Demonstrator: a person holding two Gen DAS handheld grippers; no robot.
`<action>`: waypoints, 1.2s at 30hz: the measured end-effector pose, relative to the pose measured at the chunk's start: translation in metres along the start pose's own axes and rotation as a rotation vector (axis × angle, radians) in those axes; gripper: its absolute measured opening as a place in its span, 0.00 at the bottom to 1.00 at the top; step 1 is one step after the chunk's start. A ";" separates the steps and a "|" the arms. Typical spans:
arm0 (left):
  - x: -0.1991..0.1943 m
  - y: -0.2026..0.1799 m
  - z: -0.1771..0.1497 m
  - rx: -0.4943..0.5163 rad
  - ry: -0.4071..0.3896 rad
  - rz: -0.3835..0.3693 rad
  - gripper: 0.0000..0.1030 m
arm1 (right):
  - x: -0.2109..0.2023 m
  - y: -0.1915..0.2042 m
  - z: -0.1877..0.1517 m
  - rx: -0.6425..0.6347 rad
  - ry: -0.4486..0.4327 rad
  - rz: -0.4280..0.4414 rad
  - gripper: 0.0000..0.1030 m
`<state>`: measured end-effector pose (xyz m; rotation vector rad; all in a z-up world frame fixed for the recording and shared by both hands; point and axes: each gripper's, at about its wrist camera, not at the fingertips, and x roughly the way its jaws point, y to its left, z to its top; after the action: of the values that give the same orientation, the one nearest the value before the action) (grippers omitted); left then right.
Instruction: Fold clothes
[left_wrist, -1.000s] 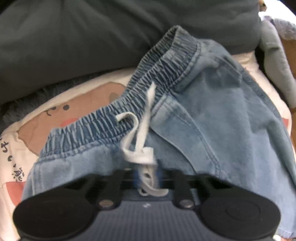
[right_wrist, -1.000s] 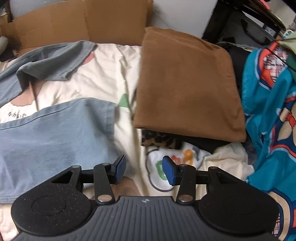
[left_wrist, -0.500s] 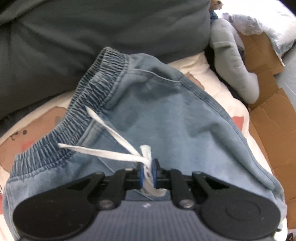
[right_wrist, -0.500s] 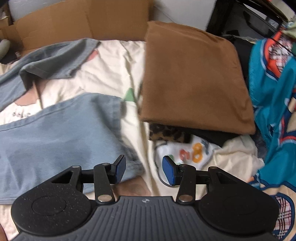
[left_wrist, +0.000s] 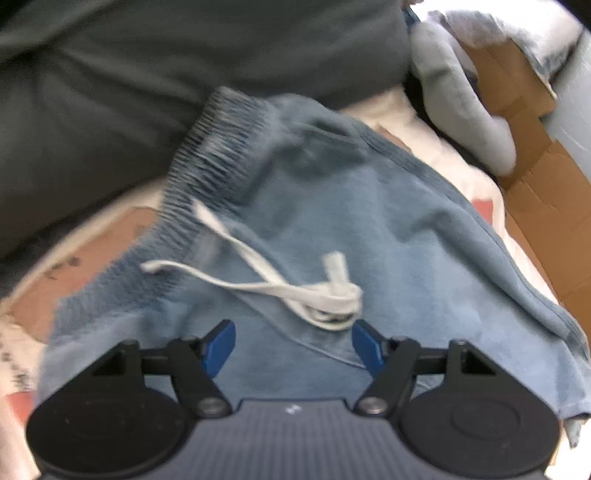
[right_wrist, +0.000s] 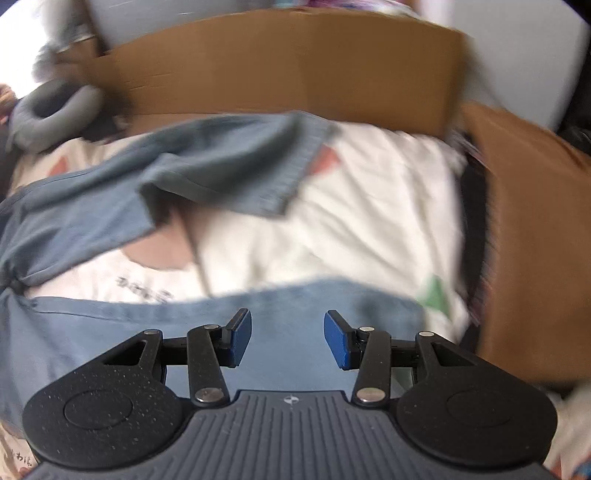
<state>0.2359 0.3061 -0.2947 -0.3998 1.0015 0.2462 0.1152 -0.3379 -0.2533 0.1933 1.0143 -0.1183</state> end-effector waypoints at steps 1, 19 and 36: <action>-0.008 0.007 -0.001 -0.019 -0.019 0.008 0.70 | 0.005 0.010 0.009 -0.030 -0.010 0.011 0.49; -0.066 0.132 -0.017 -0.273 -0.080 0.213 0.43 | 0.085 0.195 0.131 -0.378 -0.046 0.224 0.49; -0.036 0.173 -0.068 -0.433 -0.064 0.190 0.26 | 0.140 0.387 0.197 -0.808 -0.088 0.415 0.49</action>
<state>0.0992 0.4320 -0.3326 -0.6856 0.9209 0.6499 0.4242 -0.0034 -0.2306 -0.3397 0.8472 0.6507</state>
